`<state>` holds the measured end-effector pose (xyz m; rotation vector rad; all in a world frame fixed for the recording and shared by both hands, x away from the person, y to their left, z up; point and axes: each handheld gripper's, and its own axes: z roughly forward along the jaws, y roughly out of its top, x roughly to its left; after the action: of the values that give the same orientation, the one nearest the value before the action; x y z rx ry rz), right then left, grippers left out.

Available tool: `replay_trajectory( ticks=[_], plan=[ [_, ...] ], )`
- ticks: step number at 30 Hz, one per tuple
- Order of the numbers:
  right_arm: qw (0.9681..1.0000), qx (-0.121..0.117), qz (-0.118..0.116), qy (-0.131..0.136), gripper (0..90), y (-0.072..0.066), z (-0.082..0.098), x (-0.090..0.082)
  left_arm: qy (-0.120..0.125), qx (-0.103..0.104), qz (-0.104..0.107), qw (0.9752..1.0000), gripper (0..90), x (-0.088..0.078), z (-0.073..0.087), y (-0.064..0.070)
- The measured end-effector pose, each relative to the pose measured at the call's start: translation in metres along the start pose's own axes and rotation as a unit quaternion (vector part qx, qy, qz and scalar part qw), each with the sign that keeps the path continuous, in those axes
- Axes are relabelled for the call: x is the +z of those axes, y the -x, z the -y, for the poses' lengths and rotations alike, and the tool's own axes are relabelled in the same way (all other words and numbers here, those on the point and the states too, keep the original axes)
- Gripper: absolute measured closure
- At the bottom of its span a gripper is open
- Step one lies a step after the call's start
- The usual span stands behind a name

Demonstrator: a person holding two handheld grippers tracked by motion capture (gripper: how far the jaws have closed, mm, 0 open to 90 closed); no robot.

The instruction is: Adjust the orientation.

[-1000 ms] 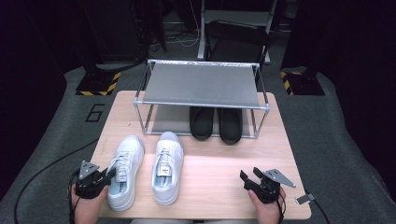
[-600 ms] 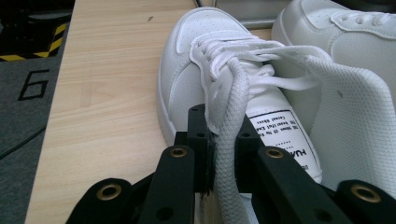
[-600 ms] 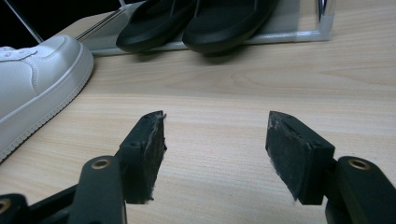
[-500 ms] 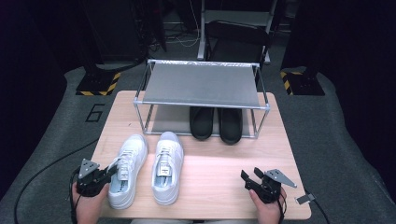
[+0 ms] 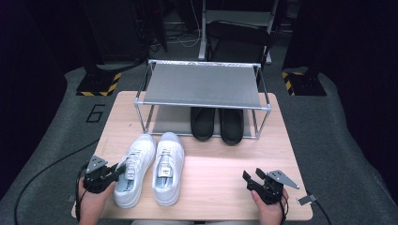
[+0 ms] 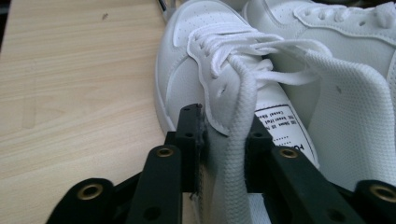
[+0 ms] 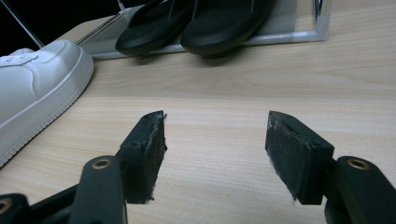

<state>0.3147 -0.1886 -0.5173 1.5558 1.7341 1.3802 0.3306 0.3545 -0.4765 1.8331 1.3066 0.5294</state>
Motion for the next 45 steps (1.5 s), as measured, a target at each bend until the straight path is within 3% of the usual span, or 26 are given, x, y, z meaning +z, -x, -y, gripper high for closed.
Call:
replay_trajectory(
  ticks=[2,9,13,15,29,30,36,40,45],
  plan=[
    [1.0000,-0.004,-0.001,0.003,37.9,0.000,-0.001,-0.001,0.003,-0.005,0.007,1.0000,68.6,0.000,0.001,-0.002],
    [1.0000,0.001,0.001,0.003,37.9,0.001,-0.001,-0.002,0.003,0.007,0.018,0.9998,63.7,0.000,0.002,-0.007],
    [1.0000,0.001,-0.001,0.003,37.9,0.001,0.000,-0.001,0.003,0.025,0.028,0.9993,63.4,0.001,0.001,-0.007],
    [1.0000,0.002,-0.001,0.001,37.9,0.001,0.000,0.000,-0.003,0.015,0.031,0.9994,61.6,0.002,0.001,-0.009],
    [0.9999,0.008,-0.003,-0.006,38.0,0.001,0.002,0.001,-0.013,0.035,-0.006,0.9993,71.3,0.002,0.000,0.002],
    [0.9999,0.010,-0.004,-0.007,38.0,0.001,0.002,0.002,-0.022,0.034,-0.002,0.9992,71.4,0.001,-0.002,0.002],
    [0.9999,0.004,-0.005,-0.009,38.1,0.001,0.002,0.003,-0.026,0.030,0.005,0.9992,71.2,0.002,-0.002,-0.001],
    [0.9999,0.004,-0.005,-0.009,38.1,0.001,0.002,0.002,-0.027,0.045,-0.015,0.9985,75.7,0.003,-0.002,0.004],
    [0.9999,0.008,-0.006,-0.008,38.2,0.002,0.002,0.002,-0.024,0.029,-0.017,0.9992,79.2,0.003,-0.003,0.003]
  ],
)
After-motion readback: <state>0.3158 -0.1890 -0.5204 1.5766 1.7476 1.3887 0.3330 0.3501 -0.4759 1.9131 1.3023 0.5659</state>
